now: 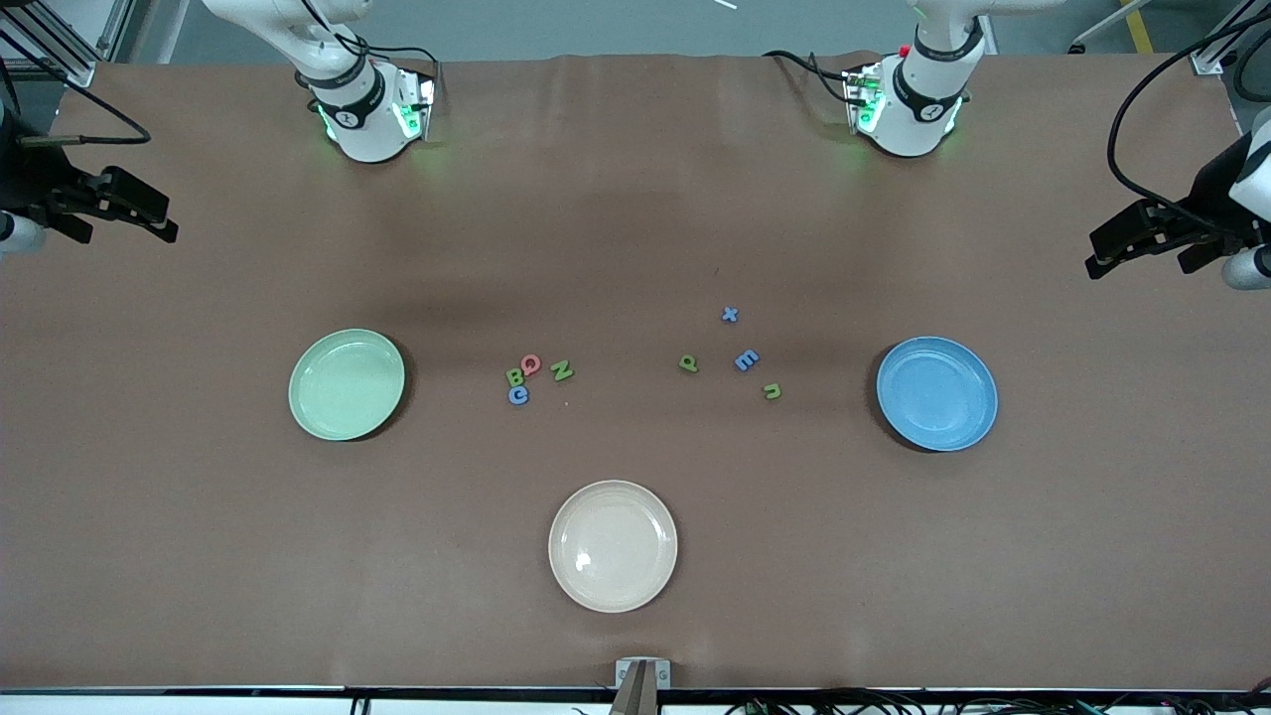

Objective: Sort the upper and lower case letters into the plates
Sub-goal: 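Move the left gripper from rest toward the scattered foam letters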

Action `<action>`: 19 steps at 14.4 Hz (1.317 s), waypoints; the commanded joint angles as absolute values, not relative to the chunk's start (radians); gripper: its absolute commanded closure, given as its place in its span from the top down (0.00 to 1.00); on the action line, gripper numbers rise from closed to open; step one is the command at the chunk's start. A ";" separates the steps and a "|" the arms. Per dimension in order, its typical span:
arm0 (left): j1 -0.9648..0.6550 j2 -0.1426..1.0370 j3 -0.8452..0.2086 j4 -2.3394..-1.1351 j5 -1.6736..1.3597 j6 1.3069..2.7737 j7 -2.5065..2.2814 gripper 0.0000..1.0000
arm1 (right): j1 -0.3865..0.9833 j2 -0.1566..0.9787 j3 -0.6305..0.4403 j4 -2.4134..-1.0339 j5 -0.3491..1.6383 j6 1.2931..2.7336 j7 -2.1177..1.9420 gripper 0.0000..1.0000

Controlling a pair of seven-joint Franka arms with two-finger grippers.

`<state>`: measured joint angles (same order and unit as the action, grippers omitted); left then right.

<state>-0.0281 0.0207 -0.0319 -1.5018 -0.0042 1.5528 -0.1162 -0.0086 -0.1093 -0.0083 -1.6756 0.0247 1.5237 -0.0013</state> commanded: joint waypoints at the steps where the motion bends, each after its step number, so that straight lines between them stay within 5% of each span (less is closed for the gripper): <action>1: -0.031 0.014 -0.031 -1.503 -0.011 1.563 -0.092 1.00 | -0.003 -0.140 -0.015 -1.710 0.057 1.531 0.020 1.00; 19: -0.046 0.210 -0.070 -1.526 -0.038 1.486 -0.113 1.00 | 0.000 -0.140 -0.011 -1.709 0.017 1.535 0.015 1.00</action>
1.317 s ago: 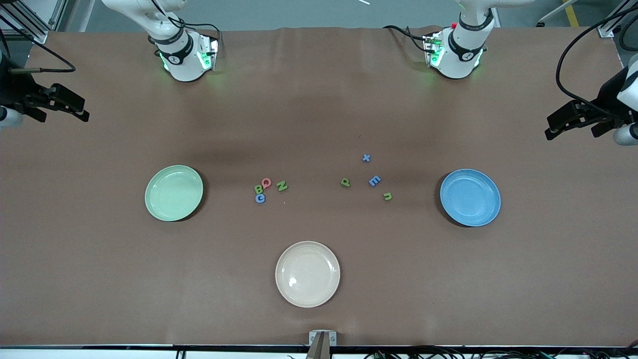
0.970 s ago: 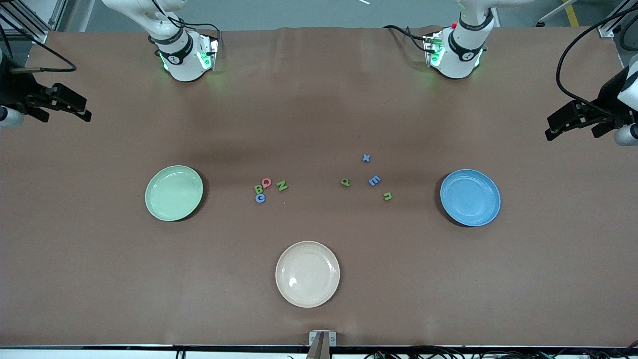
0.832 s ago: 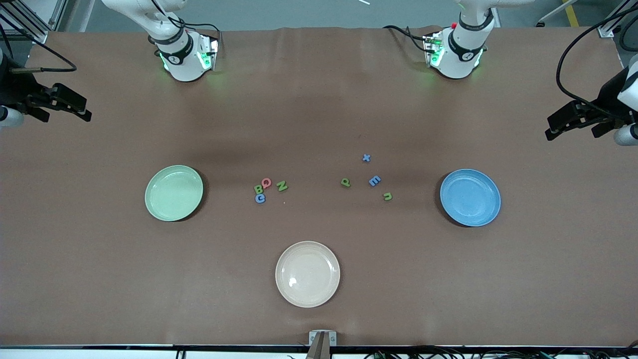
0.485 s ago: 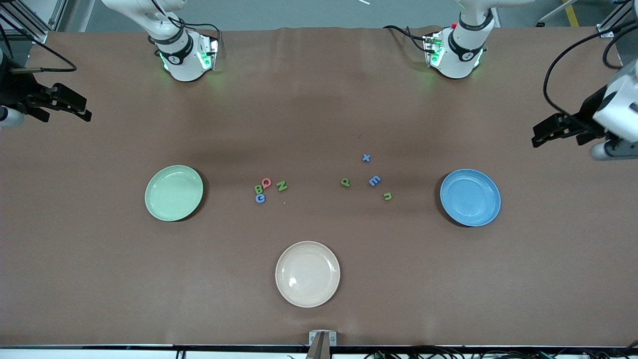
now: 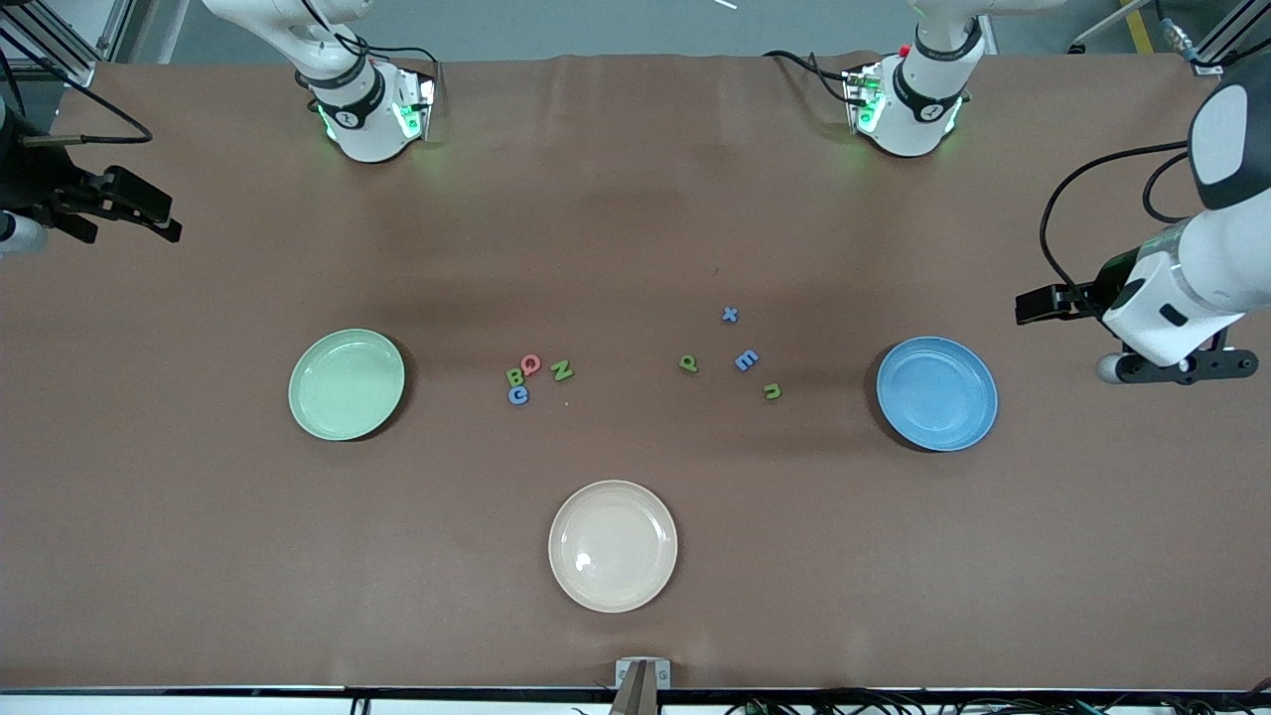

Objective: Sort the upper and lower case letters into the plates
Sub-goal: 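Move the left gripper from rest toward the scattered foam letters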

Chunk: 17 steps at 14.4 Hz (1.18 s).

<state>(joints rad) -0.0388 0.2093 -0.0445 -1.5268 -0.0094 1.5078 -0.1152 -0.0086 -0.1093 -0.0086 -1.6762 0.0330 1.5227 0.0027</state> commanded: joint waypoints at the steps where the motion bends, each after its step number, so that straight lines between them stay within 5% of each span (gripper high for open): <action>1: -0.048 0.215 -0.095 -1.526 -0.057 1.493 -0.127 1.00 | 0.000 -0.140 -0.011 -1.709 0.009 1.536 0.015 1.00; 5: -0.090 0.227 -0.188 -1.604 -0.160 1.613 -0.417 1.00 | 0.000 -0.140 -0.011 -1.709 0.008 1.535 0.015 1.00; 13: -0.138 0.193 -0.403 -2.043 -0.160 2.216 -0.672 1.00 | -0.002 -0.115 -0.012 -1.663 0.006 1.519 0.011 1.00; 17: -0.179 0.221 -0.445 -2.201 -0.149 2.445 -0.698 1.00 | -0.014 0.070 -0.015 -1.613 0.028 1.543 0.006 1.00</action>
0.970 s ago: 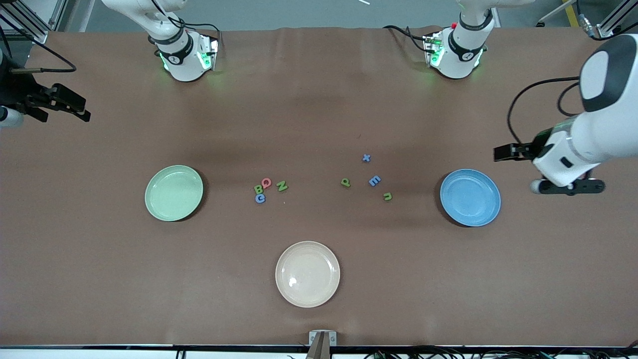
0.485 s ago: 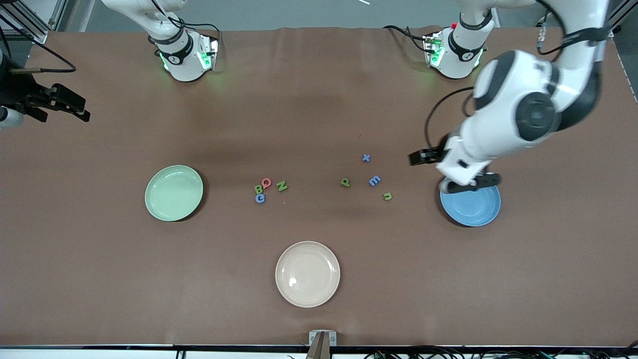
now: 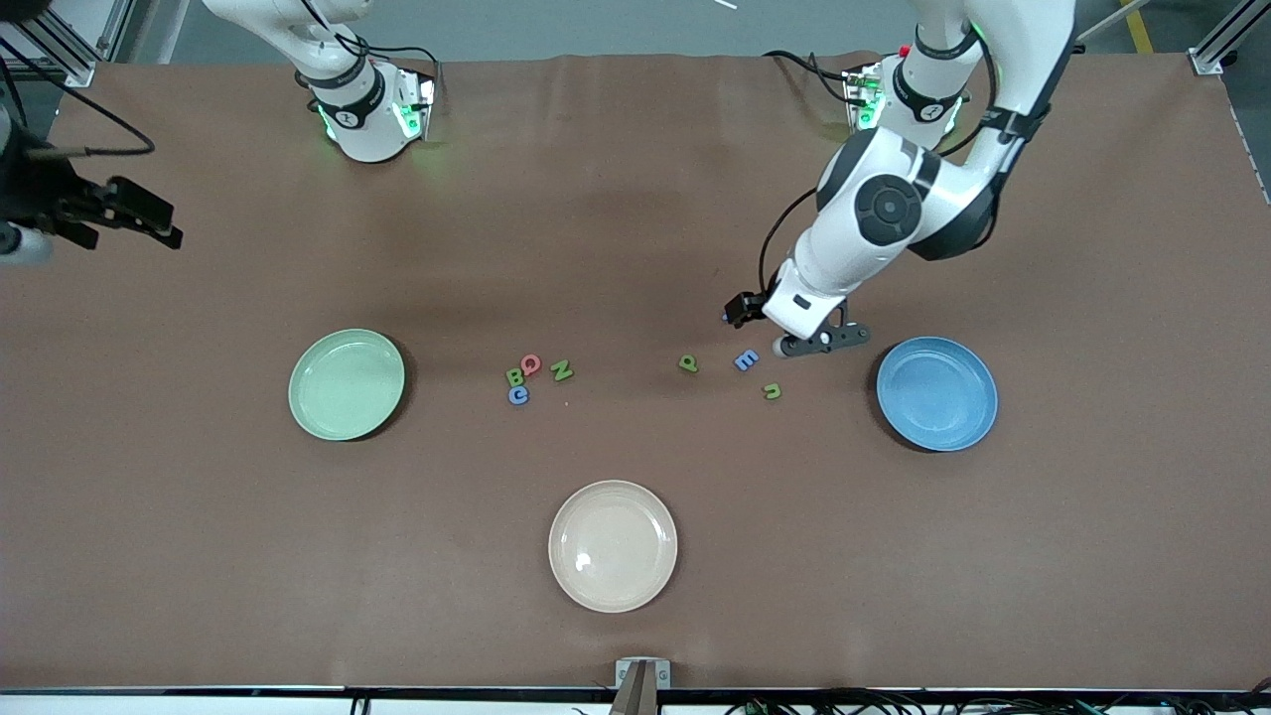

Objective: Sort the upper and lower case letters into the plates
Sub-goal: 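Lower the left gripper over the blue x while the right gripper reaches the blue c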

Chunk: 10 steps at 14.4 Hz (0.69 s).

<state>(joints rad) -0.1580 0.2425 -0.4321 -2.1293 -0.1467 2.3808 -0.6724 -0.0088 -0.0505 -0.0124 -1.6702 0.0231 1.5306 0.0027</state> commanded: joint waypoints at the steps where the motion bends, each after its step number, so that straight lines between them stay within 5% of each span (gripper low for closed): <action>1: -0.198 0.239 -0.443 -2.201 -0.131 2.448 -0.718 1.00 | -0.009 0.146 -0.017 -1.574 0.014 1.563 0.003 1.00; 5: -0.256 0.297 -0.443 -2.201 0.046 2.448 -0.799 0.99 | 0.055 0.215 -0.011 -1.566 0.058 1.612 0.069 1.00; 10: -0.278 0.438 -0.446 -2.148 0.374 2.465 -0.966 0.98 | 0.193 0.336 -0.011 -1.646 0.135 1.851 0.211 1.00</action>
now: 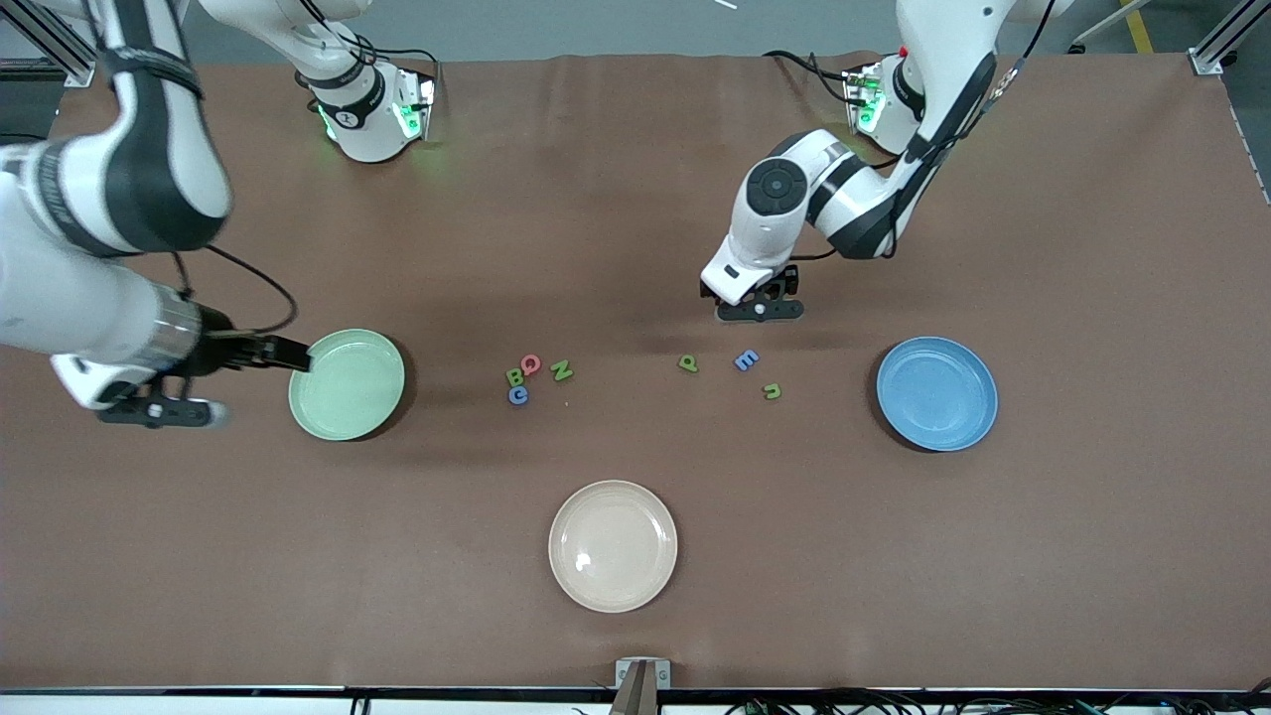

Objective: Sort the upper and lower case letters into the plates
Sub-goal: 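Lower the left gripper over the blue x while the right gripper reaches the blue c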

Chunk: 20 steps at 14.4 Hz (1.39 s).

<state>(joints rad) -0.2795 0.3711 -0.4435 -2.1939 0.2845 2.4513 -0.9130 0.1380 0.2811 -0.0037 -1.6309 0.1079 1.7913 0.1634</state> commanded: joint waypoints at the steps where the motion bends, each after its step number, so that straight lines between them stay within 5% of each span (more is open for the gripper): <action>1: -0.279 0.466 -0.446 -2.131 0.414 2.483 -0.994 0.98 | 0.228 0.351 -0.011 -1.663 0.140 1.891 0.245 1.00; 11: -0.295 0.541 -0.446 -2.092 0.449 2.514 -1.089 0.95 | 0.494 0.623 -0.018 -1.741 0.078 2.367 0.583 1.00; 20: -0.281 0.535 -0.449 -2.115 0.448 2.514 -1.149 0.85 | 0.499 0.637 -0.015 -1.881 0.029 2.531 0.598 0.92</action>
